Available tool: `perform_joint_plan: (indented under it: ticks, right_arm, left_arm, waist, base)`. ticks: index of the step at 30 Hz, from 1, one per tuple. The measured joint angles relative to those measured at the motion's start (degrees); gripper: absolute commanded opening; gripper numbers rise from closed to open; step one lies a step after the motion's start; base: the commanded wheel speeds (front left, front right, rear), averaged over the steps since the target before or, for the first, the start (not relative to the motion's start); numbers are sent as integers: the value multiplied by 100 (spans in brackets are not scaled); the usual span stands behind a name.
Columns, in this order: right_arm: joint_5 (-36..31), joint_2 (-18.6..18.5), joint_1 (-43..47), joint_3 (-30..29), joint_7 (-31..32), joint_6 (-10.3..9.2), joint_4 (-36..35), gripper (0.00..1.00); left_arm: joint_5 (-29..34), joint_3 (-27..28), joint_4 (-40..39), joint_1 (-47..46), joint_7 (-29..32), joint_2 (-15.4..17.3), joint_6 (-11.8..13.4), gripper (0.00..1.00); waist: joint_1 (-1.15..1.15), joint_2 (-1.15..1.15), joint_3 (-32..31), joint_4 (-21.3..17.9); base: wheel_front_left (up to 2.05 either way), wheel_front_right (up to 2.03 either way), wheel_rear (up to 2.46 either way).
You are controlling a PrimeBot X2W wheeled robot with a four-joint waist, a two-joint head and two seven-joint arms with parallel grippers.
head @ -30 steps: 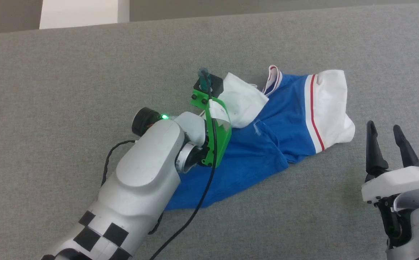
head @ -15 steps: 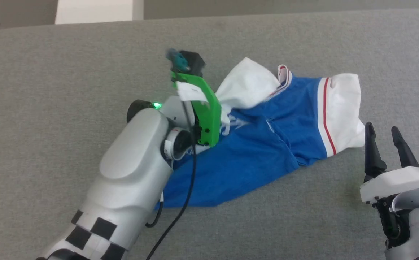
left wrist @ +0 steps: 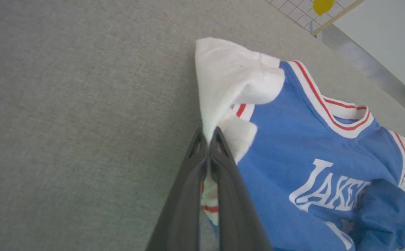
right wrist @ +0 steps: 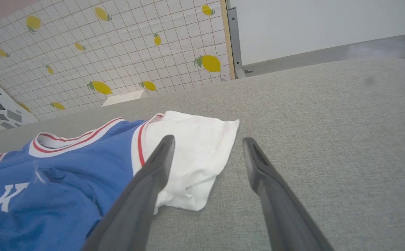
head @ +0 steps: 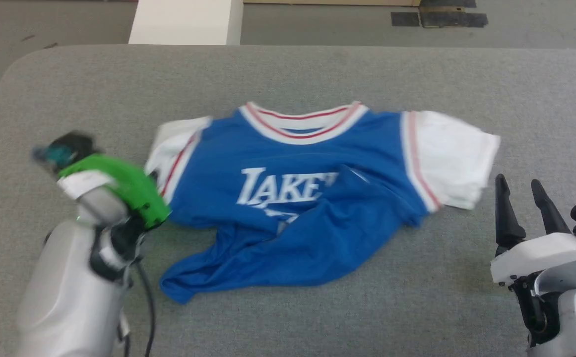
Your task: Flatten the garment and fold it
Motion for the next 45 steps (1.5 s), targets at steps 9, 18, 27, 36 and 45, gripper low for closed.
perform_joint_plan:
  ticks: [9, 18, 27, 36, 45]
  right_arm:
    - [2, -1, 25, 124, 21, 0, -21, 100]
    - [11, -1, 52, 159, 20, 0, 23, 100]
    - [20, 0, 68, 166, 77, 0, 47, 100]
    - [-152, -1, -157, 147, 767, 0, -55, 100]
    - [-614, -298, -1623, 410, 2536, 0, 185, 100]
  left_arm:
    - [-308, 626, -235, 1531, -215, 118, 548, 0]
    - [-498, 1066, -723, 1923, -1094, -22, 380, 100]
    - [568, 1025, -1522, 2072, -3282, 187, -255, 100]
    - [1266, 662, -1483, 2399, -4269, -34, -537, 100]
    - [1448, 692, -1513, 2302, -4329, -299, -644, 100]
  waist:
    - [0, 0, -24, 55]
    - [0, 0, -141, 15]
    - [0, 0, -334, -44]
    - [0, 0, -253, -34]
    - [0, 0, 122, 47]
  base:
    - [0, 0, 0]
    - [0, 0, 0]
    - [0, 0, 0]
    - [0, 0, 0]
    - [0, 0, 0]
